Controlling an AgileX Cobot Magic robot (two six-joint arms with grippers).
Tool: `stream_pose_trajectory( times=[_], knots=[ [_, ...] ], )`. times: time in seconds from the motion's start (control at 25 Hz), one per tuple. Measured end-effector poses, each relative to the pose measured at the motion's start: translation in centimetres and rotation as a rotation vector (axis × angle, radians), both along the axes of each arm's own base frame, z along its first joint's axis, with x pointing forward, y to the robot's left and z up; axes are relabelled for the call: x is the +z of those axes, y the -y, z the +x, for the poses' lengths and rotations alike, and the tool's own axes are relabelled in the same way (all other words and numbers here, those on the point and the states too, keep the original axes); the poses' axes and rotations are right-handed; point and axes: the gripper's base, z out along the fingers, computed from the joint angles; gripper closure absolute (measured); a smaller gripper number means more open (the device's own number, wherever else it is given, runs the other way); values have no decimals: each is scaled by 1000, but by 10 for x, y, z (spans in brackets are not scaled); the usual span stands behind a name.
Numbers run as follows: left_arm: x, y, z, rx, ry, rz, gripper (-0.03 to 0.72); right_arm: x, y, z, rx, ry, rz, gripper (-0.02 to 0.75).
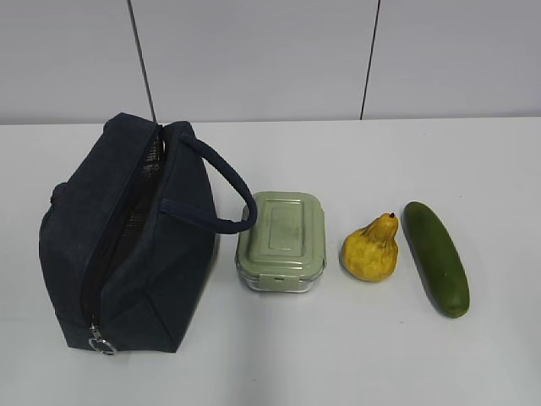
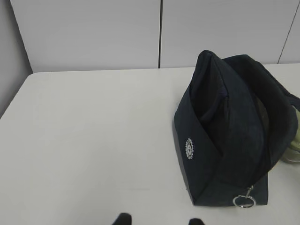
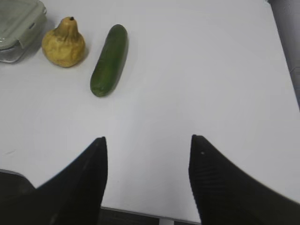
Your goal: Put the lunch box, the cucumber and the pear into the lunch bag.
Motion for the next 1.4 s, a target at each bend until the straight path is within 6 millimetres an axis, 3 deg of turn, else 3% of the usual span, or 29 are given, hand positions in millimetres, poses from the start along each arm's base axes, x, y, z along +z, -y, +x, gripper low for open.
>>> stream_pose_trajectory(
  times=[0.84, 0.96, 1.16, 1.4],
  knots=[
    [0, 0, 0, -1, 0, -2, 452, 1, 2, 0, -14, 11, -23, 300],
    [0, 1, 0, -8, -1, -10, 452, 9, 1, 4, -11, 40, -13, 300],
    [5, 4, 18, -9, -87, -3, 449, 23, -5, 44, -17, -14, 40, 300],
    [30, 19, 83, -45, -118, -105, 444, 20, -17, 113, 7, -102, 108, 300]
  ],
)
